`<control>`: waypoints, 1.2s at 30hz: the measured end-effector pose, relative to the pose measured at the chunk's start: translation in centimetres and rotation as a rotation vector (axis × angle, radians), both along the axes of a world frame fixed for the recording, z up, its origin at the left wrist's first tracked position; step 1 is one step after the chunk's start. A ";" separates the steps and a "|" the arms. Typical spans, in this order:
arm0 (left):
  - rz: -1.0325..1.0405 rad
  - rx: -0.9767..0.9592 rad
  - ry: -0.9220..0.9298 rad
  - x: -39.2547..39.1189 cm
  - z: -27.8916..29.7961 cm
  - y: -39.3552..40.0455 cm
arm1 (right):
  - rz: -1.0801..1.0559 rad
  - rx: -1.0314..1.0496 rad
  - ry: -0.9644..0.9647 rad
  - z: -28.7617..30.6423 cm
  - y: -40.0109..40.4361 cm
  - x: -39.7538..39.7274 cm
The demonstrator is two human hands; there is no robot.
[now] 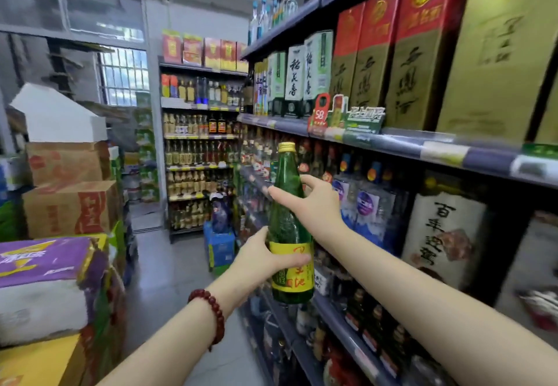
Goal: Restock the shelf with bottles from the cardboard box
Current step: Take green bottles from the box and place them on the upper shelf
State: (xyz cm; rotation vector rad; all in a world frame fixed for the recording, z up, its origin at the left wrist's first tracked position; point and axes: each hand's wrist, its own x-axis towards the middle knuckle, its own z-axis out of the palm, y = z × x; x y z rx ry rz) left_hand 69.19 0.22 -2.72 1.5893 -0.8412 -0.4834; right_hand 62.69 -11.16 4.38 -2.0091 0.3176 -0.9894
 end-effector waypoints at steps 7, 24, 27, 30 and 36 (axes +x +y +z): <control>-0.315 -0.014 -0.045 -9.2 0.2 -2.2 | -0.320 0.010 -0.006 -0.1 0.1 -12.7; -0.830 -0.044 -0.140 -39.6 1.1 -4.8 | -0.891 -0.069 0.003 0.7 4.3 -47.1; -0.896 -0.072 -0.107 -46.0 1.2 -4.2 | -0.942 -0.073 0.023 1.0 5.7 -53.2; -0.911 -0.089 -0.070 -52.5 1.0 -3.2 | -0.976 -0.080 0.043 1.2 7.3 -59.4; -0.996 -0.128 -0.039 -63.5 0.5 -1.6 | -1.064 -0.136 0.124 1.9 10.0 -70.3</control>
